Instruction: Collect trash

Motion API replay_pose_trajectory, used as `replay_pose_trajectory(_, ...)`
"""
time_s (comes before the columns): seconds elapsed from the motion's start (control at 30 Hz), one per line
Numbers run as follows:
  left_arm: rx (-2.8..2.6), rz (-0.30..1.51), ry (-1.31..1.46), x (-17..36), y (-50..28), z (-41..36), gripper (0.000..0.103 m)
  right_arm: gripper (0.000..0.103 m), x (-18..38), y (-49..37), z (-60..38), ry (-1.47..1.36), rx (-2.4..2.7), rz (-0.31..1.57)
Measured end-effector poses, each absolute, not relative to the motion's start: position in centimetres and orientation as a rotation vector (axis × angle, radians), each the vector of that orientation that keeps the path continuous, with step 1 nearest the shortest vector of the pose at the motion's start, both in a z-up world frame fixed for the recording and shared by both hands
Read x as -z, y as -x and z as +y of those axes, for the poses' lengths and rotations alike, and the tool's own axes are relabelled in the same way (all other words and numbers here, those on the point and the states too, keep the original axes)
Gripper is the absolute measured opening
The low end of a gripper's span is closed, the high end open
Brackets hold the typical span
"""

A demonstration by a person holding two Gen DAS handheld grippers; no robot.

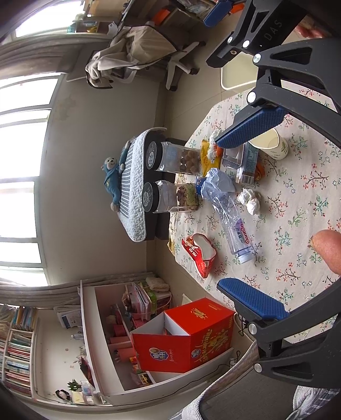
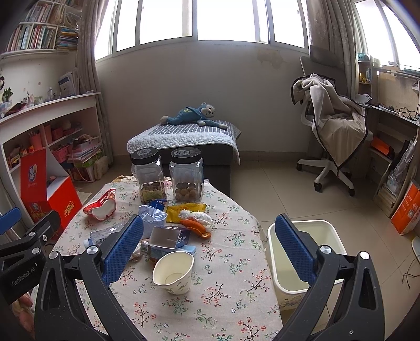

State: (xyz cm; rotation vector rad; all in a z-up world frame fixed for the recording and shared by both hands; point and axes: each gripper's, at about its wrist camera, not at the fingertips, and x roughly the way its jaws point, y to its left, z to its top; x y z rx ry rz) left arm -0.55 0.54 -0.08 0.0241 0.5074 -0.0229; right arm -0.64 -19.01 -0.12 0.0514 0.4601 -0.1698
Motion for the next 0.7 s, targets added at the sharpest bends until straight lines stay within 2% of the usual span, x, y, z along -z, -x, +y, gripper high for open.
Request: replay_pose_trajectory(0.7, 0.034, 0.520, -0.025, 0.25, 0.40, 0.40, 0.096, 0.096, 0.46, 0.77, -18.69, -0.050, 0.164, 0.472)
